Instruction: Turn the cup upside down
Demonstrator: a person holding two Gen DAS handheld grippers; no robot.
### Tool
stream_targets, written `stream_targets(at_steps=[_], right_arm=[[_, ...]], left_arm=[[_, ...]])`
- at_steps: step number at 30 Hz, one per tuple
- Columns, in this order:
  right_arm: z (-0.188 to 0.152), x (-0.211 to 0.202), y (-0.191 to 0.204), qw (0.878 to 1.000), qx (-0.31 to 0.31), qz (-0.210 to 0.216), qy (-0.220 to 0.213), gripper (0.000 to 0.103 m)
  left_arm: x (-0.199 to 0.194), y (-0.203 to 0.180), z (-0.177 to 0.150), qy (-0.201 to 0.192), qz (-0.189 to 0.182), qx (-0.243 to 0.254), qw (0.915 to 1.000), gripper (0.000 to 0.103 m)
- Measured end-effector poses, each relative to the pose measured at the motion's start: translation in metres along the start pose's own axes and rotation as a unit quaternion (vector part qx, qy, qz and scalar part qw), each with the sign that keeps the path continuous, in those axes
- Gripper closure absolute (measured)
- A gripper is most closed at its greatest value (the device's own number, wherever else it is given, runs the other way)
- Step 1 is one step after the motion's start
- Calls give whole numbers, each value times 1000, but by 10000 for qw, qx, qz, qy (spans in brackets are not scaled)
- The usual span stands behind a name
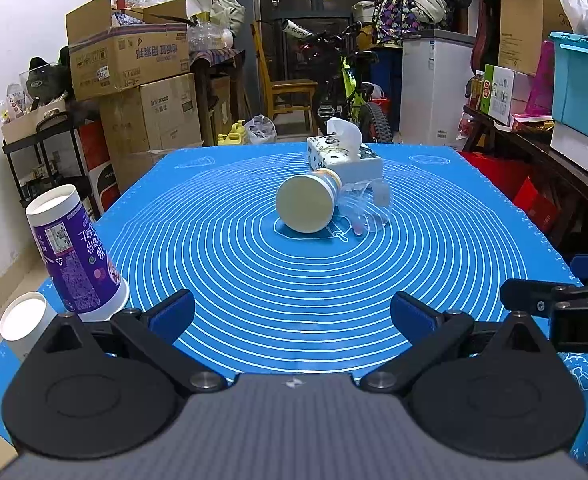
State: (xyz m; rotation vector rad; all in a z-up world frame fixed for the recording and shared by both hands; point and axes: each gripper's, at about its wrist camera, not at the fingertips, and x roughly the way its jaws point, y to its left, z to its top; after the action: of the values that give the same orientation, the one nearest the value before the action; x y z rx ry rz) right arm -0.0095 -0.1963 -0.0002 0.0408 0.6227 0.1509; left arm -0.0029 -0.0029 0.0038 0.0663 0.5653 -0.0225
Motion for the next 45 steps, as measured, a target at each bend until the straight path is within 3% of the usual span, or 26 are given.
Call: stream_targets(at_steps=[45], right_arm=[[0, -2, -1, 10000, 4, -6, -12, 8]], left_arm=[[1, -1, 0, -80, -14, 46, 10000, 1]])
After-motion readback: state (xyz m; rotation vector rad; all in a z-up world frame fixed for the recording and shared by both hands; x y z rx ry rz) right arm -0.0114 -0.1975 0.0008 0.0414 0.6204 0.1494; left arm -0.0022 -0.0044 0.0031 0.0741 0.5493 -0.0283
